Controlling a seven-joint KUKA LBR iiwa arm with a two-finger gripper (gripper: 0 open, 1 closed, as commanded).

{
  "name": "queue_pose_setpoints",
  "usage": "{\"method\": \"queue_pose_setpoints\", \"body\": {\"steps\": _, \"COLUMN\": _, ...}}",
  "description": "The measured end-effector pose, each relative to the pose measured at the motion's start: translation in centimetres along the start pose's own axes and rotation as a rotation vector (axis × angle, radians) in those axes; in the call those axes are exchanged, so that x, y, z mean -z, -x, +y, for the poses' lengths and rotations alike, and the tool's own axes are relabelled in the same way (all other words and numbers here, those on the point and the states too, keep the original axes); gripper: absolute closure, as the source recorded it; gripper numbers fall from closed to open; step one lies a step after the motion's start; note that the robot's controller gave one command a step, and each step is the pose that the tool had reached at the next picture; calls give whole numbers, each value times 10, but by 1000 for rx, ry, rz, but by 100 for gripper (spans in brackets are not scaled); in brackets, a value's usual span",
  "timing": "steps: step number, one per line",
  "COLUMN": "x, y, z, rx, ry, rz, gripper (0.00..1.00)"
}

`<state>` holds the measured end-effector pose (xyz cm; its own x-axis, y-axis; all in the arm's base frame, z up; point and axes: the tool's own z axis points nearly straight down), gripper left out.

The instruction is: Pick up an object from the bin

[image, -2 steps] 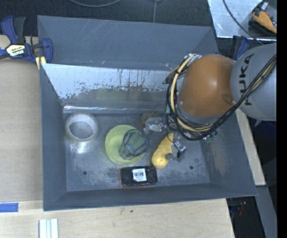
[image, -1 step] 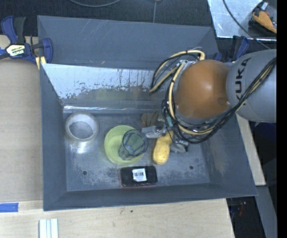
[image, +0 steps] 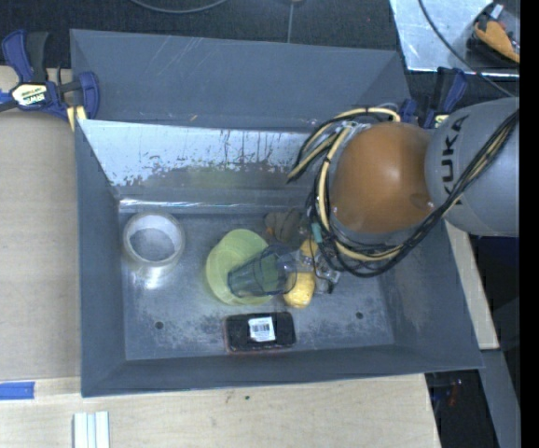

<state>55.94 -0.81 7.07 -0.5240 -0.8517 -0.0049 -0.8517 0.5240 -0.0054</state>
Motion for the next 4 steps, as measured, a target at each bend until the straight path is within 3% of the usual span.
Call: {"method": "queue_pose_setpoints", "body": {"steps": 4, "x": 36, "y": 0, "z": 1, "rx": -3, "ry": 1, "rz": -2, "gripper": 100}}
